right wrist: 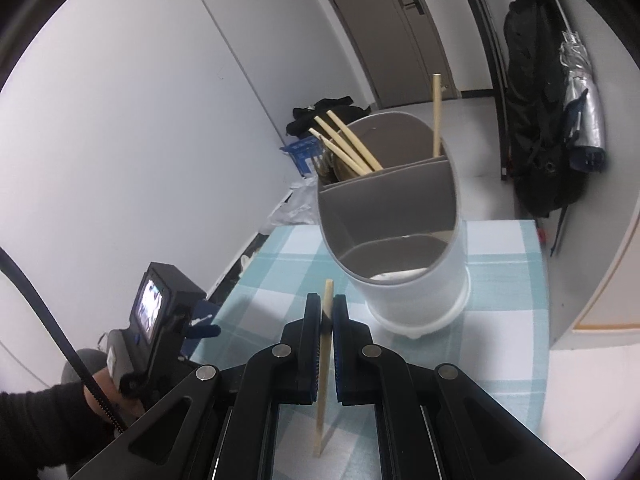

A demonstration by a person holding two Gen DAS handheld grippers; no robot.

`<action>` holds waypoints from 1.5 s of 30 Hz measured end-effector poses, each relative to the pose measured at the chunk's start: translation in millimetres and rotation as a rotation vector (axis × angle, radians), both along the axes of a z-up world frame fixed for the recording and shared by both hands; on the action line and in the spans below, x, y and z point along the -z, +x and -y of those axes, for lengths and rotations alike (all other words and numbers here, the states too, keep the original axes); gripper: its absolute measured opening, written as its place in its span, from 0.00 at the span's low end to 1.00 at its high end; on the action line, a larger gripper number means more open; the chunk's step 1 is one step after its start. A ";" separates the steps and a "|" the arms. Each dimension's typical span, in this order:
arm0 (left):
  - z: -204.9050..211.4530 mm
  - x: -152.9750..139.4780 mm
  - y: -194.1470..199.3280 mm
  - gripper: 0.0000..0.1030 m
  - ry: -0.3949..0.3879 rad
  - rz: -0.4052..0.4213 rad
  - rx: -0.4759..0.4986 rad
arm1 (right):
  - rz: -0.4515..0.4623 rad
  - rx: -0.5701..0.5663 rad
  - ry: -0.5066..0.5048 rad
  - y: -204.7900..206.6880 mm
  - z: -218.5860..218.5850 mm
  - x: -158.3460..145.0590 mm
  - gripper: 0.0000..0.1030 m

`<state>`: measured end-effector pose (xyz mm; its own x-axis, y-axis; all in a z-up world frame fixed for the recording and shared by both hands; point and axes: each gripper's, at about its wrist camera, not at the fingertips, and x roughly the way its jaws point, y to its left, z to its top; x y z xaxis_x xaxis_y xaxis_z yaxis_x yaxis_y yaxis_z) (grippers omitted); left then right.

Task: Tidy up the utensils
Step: 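Lift the chopstick upright with the right gripper while the left gripper approaches the chopsticks, then close the left gripper on a wooden chopstick on the cloth and lift it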

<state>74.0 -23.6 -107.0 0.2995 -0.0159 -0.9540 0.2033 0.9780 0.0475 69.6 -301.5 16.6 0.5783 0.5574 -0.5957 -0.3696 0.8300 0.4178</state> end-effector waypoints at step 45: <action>33.4 7.1 15.5 0.95 0.235 -0.019 0.213 | 0.003 0.072 0.035 -7.0 27.2 -6.2 0.05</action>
